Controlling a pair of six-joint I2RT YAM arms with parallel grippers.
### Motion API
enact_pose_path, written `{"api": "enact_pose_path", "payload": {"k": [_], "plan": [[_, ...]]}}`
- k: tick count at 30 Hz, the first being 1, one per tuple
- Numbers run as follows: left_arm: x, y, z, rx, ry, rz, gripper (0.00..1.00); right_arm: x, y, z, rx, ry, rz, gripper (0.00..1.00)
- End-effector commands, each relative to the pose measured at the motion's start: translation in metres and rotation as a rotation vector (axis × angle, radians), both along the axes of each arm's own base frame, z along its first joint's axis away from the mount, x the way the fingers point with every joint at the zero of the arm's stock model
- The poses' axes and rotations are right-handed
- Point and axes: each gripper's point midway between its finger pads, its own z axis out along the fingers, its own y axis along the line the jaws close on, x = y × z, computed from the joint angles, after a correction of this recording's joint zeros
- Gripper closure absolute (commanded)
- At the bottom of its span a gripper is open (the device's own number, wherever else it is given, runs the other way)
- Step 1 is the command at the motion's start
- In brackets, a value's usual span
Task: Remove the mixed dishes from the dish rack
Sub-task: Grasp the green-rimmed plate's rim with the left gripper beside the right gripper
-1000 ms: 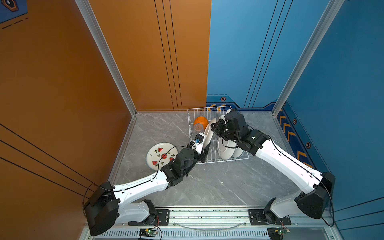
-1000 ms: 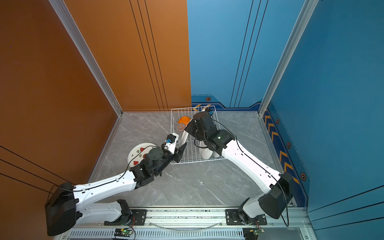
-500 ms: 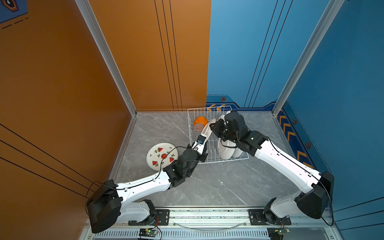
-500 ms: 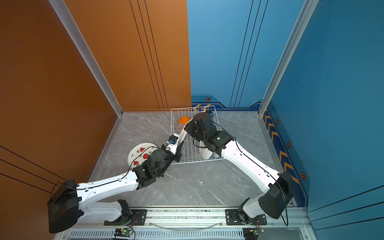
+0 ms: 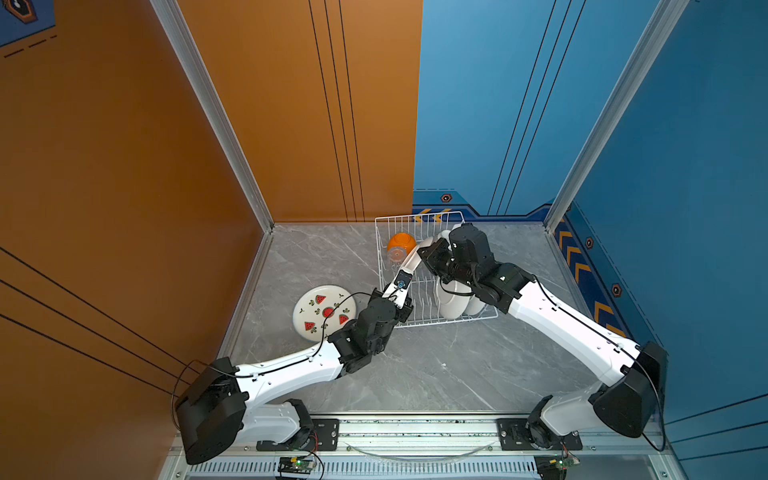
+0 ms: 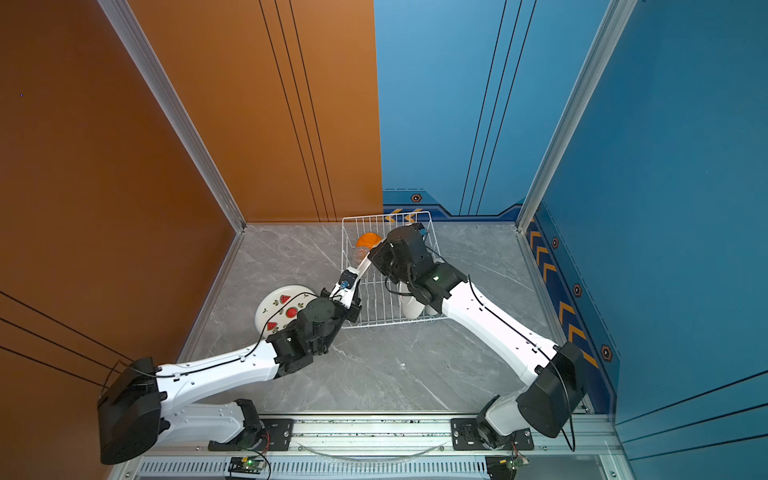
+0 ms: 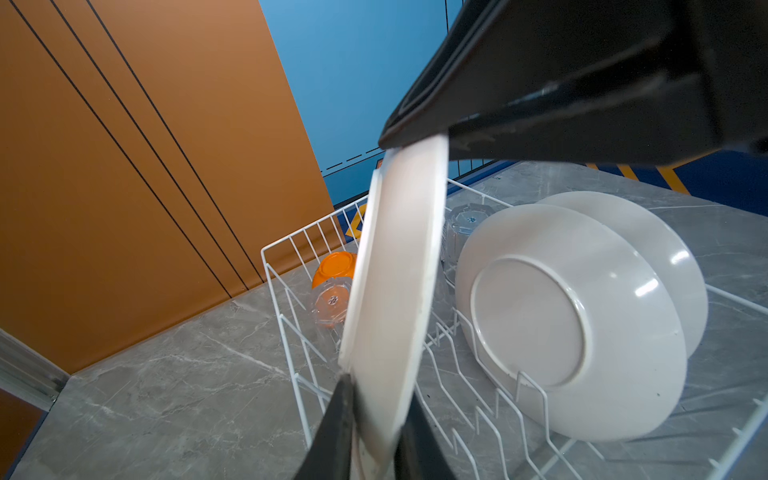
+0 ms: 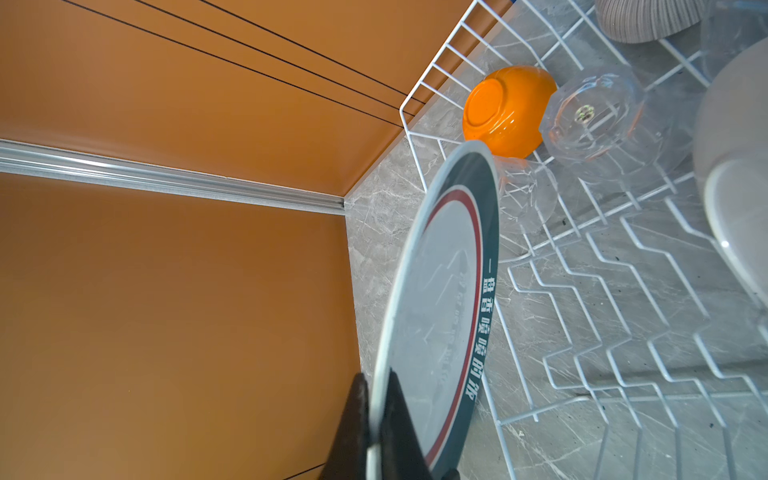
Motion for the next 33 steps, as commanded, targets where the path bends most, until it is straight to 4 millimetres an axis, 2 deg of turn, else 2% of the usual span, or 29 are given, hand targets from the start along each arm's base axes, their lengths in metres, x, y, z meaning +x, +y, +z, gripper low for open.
{"api": "enact_pose_path", "payload": {"k": [1,4,7,13,21,33], "plan": [[0.001,-0.001,0.018,-0.077,-0.039,0.012,1.0,0.011,0.003,0.009,0.06,-0.03,0.016,1.0],[0.001,0.001,0.019,-0.072,-0.046,0.022,1.0,0.015,0.005,0.008,0.094,-0.029,0.024,0.98],[0.0,0.001,0.018,-0.055,-0.051,0.018,1.0,0.019,0.004,0.005,0.111,-0.022,0.019,0.86],[0.001,0.001,0.016,-0.041,-0.051,0.021,1.0,0.027,0.0,-0.001,0.113,-0.009,0.004,0.74],[0.004,0.001,0.014,-0.033,-0.049,0.024,1.0,0.03,-0.004,-0.004,0.118,-0.005,-0.005,0.68],[0.009,0.009,0.014,-0.078,-0.021,0.046,1.0,0.025,-0.012,0.007,0.093,-0.06,0.016,0.59]]}}
